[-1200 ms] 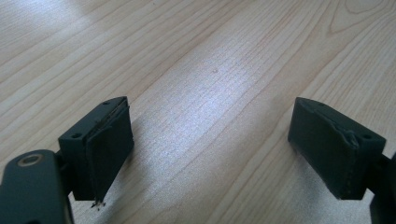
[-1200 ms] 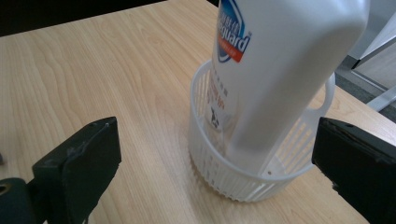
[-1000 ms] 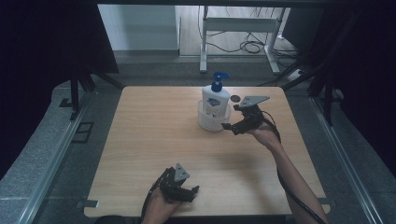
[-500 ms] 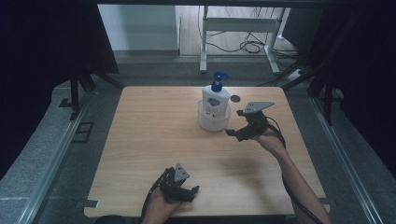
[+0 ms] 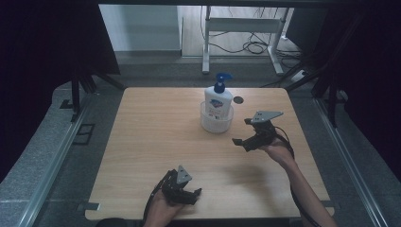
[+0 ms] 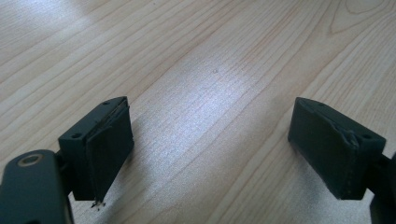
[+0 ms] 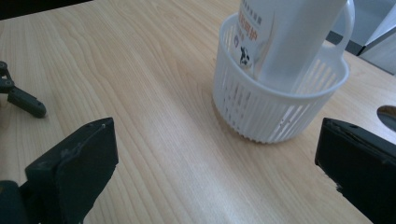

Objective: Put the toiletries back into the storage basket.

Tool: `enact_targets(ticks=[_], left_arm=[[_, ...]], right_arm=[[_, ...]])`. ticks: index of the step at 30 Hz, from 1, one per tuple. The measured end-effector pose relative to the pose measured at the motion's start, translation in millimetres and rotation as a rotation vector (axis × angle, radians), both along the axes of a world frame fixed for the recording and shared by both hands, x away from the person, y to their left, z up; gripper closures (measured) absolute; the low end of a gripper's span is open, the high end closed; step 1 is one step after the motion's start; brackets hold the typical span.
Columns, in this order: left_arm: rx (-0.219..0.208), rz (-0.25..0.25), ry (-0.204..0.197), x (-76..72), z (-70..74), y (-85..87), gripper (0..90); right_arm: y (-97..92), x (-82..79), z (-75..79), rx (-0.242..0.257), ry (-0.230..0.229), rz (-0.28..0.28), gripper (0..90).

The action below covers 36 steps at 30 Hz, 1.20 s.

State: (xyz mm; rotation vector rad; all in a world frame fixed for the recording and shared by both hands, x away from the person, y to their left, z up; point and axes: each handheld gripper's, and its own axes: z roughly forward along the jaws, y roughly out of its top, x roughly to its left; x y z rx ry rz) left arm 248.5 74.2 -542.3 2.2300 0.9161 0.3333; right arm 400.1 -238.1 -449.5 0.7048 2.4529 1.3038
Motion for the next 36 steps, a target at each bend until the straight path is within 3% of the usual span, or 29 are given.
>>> enact_targets(ticks=[36], left_arm=[[-0.004,0.008,-0.001,-0.3,-0.2,-0.7,13.4]], right_arm=[[-13.1,-54.2,-30.3,-0.047,-0.004,0.004,0.0]])
